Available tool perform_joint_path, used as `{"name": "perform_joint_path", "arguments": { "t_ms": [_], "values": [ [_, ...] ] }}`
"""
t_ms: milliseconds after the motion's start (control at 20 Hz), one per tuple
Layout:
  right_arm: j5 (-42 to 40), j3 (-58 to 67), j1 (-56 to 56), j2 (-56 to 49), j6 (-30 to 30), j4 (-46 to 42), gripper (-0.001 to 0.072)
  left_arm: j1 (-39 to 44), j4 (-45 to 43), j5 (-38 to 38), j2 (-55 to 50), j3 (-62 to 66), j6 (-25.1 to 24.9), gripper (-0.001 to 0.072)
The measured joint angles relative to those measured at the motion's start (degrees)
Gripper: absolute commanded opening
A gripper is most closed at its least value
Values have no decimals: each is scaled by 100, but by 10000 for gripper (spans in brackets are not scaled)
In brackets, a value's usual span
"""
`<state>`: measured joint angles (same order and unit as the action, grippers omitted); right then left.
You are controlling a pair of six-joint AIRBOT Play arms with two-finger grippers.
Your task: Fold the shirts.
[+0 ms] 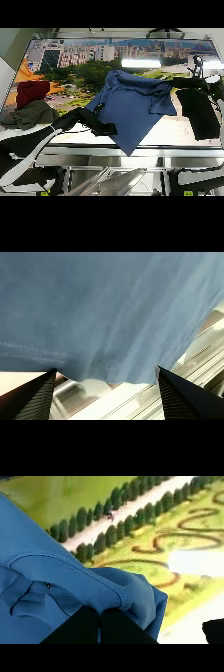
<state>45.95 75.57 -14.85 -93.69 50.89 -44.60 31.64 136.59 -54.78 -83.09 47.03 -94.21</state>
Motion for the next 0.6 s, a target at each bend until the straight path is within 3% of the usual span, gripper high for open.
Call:
{"name": "perform_joint_path", "arguments": {
  "t_ms": [50, 100, 150, 200, 400, 600],
  "values": [
    [7, 0, -2, 0, 0, -20, 19, 50, 22, 15, -131, 96, 35, 375],
    [26, 0, -4, 0, 0, -42, 19, 83, -24, 33, -254, 192, 37, 218],
    [28, 0, -7, 0, 2, -46, 19, 107, -72, 57, -358, 308, 35, 89],
    [57, 0, -11, 0, 2, -57, 19, 120, -70, 68, -431, 459, 20, 21],
    [367, 0, -164, 17, 175, -131, 16, -76, -688, -101, -562, 1189, -28, 20],
    [1154, -216, -586, 24, 610, -348, 16, -1056, -1633, -549, -601, 1982, 39, 20]
  ]
}}
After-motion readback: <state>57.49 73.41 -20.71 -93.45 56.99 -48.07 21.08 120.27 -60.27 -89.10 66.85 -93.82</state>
